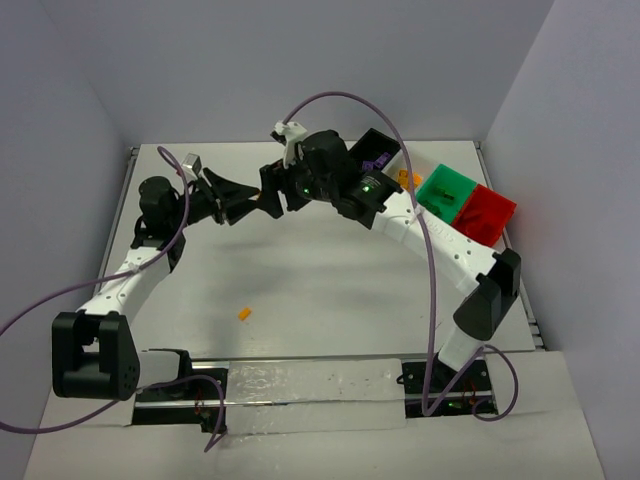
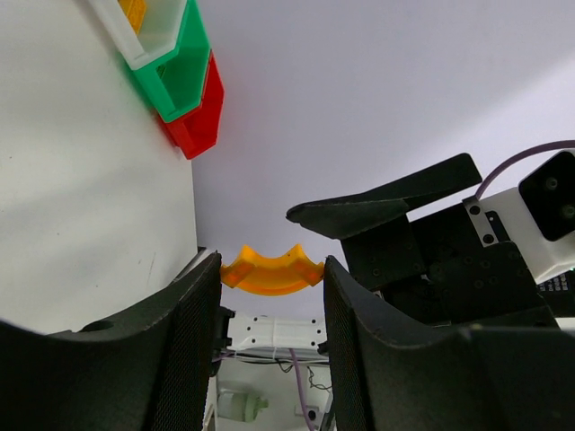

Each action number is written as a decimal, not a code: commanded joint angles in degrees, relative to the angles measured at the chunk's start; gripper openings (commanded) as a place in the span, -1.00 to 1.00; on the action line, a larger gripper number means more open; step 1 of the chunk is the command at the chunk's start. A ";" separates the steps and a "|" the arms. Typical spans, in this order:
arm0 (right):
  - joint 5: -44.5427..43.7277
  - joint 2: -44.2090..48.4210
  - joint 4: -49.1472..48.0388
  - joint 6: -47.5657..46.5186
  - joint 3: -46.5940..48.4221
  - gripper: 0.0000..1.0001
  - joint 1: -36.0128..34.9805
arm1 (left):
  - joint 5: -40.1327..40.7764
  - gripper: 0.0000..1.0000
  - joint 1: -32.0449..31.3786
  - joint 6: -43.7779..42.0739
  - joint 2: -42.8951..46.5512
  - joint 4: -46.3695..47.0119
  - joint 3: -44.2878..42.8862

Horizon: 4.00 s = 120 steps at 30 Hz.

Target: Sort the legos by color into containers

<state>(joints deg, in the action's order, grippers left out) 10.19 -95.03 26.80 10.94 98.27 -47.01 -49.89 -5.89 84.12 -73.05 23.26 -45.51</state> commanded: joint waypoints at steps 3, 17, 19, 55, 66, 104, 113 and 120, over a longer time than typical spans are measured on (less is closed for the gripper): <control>-2.86 -3.80 0.33 -0.01 5.96 0.51 -1.01 | -0.15 -0.83 0.18 1.83 2.24 3.68 0.74; -3.58 -6.91 -2.63 -2.86 5.59 -0.45 -1.33 | -0.01 -0.81 0.18 3.47 2.74 4.87 2.89; -2.38 -6.40 -3.84 -3.20 4.33 -0.61 -1.25 | 0.14 -0.81 0.18 3.68 2.82 5.29 3.40; -11.46 -13.67 4.26 -18.54 2.87 -1.00 39.58 | 26.24 0.98 -0.17 -86.40 11.00 -56.31 -16.63; -8.67 -24.79 8.74 -20.24 11.26 -0.71 41.88 | 22.09 0.86 -4.36 -98.80 7.41 -65.30 -16.26; 4.06 -10.95 13.77 -13.00 9.87 0.73 41.74 | 44.62 0.12 -34.21 -98.12 -17.48 -74.64 -6.35; 5.40 -9.34 14.25 -12.31 10.10 0.74 41.65 | 49.62 -0.02 -35.02 -94.64 -22.45 -71.68 -6.51; 5.87 -9.01 13.81 -12.27 9.03 0.74 41.66 | 52.35 -0.03 -34.98 -93.39 -24.30 -70.67 -8.37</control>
<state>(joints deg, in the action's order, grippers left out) 15.00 -107.13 40.74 -1.93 108.19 -5.02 0.16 -40.80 -10.41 -95.42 -52.08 -52.23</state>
